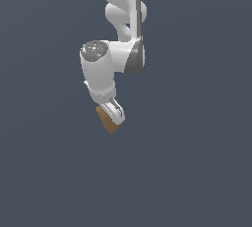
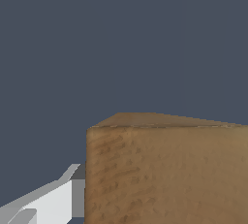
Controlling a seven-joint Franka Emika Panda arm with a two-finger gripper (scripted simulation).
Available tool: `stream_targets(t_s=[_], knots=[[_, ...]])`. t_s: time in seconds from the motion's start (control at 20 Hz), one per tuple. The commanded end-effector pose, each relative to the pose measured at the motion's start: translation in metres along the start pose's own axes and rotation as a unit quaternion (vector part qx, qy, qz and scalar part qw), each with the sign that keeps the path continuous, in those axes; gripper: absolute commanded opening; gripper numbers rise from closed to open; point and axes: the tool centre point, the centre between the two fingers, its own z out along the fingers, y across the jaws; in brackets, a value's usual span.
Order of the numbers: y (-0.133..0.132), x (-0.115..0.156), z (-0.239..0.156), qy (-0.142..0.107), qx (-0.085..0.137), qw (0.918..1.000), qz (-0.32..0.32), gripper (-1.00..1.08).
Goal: Pick up the object and move it to a goal position.
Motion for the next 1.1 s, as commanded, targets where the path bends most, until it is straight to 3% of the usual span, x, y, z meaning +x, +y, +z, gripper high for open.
stream_targets(t_s=[0.0,1.05], knots=[[-0.011,0.012,-0.008,0.003,0.004,1.0000,0.000,-1.00],[-0.074,0.083,-0.032,0.003,0.003,1.0000,0.000,-1.00]])
